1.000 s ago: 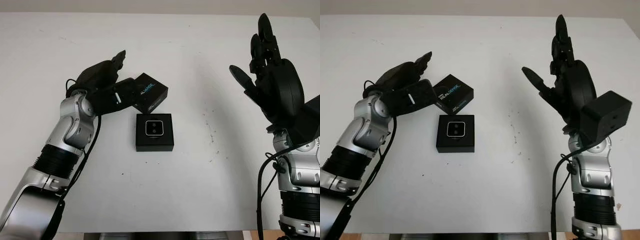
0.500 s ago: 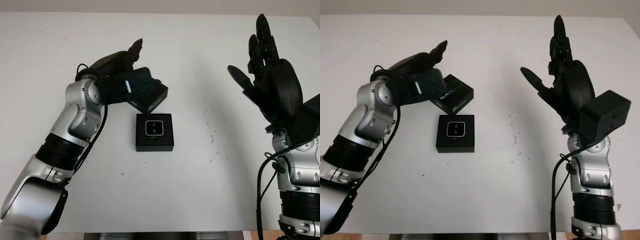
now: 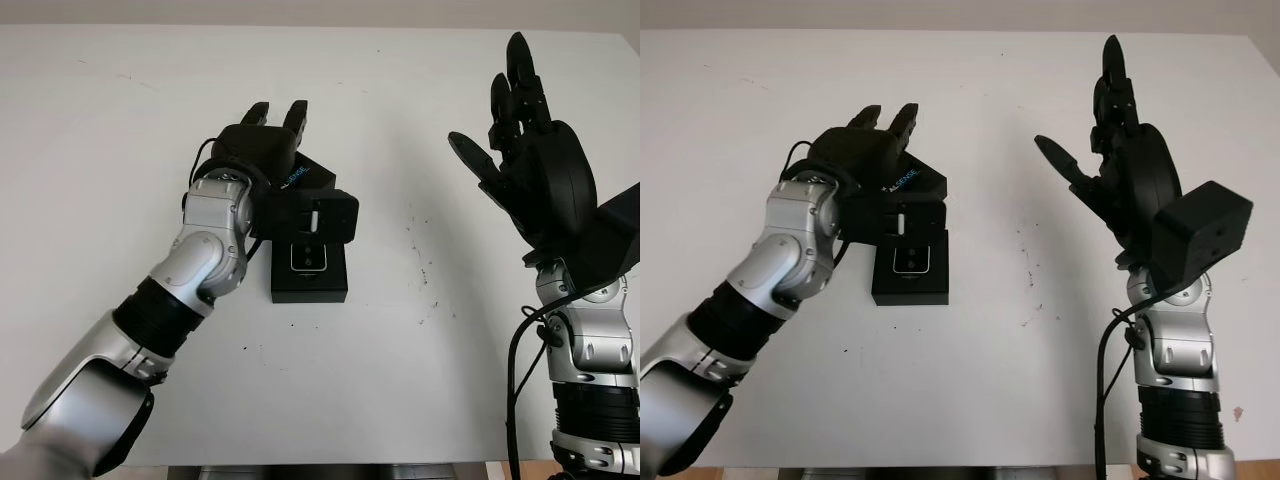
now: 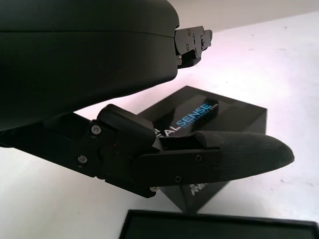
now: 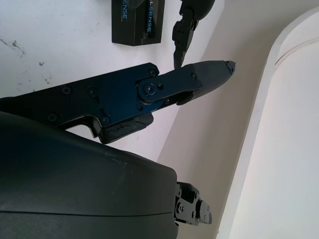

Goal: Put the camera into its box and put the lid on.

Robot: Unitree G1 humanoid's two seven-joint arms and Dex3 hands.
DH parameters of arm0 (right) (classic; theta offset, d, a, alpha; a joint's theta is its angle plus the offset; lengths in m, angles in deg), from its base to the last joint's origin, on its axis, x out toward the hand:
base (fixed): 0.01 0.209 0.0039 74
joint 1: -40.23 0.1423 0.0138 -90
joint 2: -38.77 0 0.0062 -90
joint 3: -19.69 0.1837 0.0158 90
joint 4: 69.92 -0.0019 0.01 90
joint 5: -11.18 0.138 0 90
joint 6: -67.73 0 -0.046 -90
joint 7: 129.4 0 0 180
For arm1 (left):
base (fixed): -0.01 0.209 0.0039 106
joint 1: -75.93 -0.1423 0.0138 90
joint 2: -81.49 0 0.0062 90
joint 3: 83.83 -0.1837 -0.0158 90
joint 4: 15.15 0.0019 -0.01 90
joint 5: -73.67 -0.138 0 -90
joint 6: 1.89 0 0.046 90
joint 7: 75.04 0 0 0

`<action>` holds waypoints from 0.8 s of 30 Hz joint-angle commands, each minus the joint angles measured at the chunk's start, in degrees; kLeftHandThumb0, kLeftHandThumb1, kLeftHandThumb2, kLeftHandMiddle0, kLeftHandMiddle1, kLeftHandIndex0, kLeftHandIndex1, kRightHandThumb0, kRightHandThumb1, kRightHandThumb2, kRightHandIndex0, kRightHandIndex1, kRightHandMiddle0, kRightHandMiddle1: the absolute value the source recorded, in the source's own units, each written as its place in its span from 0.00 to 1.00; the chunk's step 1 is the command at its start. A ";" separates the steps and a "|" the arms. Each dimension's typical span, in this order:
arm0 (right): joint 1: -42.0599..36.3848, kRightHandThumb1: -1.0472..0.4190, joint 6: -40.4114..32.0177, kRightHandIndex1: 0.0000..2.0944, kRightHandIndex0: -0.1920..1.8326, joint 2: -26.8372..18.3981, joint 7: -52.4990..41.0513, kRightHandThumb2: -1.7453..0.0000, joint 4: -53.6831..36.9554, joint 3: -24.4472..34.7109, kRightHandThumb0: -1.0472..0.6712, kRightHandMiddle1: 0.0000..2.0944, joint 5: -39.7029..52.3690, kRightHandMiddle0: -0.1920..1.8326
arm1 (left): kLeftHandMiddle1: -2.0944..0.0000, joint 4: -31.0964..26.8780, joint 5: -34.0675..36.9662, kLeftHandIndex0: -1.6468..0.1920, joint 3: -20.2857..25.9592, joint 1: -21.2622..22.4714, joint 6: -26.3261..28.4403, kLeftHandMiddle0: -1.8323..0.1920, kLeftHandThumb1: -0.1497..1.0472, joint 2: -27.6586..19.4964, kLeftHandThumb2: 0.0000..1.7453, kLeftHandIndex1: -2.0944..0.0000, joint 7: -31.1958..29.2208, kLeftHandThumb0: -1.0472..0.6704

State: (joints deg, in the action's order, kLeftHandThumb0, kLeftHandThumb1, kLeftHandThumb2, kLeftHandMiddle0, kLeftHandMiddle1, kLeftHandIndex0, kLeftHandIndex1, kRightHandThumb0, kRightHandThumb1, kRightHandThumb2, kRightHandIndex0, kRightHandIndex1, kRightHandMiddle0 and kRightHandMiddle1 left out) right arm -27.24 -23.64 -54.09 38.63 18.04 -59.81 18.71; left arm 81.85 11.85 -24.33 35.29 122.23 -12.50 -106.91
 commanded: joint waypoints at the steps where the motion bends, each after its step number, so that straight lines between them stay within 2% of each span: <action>1: -0.67 0.00 -0.37 0.00 0.00 0.09 0.30 0.96 -1.51 -0.06 0.21 0.01 -0.20 0.00 | 1.00 -0.48 -1.83 1.00 -0.64 0.52 0.84 1.00 1.00 1.26 0.30 1.00 0.11 0.00; 9: -1.24 0.00 -0.06 0.00 0.00 0.17 0.15 0.96 -1.68 0.12 0.23 0.01 0.22 0.00 | 1.00 2.28 -5.20 1.00 -0.76 -0.06 2.14 1.00 1.00 4.24 0.24 1.00 3.19 0.00; 13: -1.16 0.00 -0.64 0.00 0.00 0.14 0.33 0.96 -2.04 0.04 0.22 0.02 0.17 0.00 | 0.97 4.59 -8.20 1.00 -2.60 1.32 0.88 0.95 1.00 4.30 0.22 1.00 3.45 0.00; 24: -1.52 0.00 -0.21 0.00 0.00 -0.16 -0.39 0.96 -2.71 0.41 0.21 0.01 0.69 0.00 | 0.96 9.08 -12.06 1.00 -2.90 2.32 0.11 0.91 1.00 5.47 0.11 1.00 4.05 0.03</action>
State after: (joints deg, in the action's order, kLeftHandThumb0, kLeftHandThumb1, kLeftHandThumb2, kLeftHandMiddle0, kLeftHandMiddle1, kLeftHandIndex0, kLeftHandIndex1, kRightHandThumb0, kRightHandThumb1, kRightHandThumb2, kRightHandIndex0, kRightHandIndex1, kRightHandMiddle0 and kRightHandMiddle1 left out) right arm -28.05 -24.19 -54.02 38.43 16.86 -59.87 19.06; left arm 90.53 0.14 -26.91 36.16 122.49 -7.59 -102.66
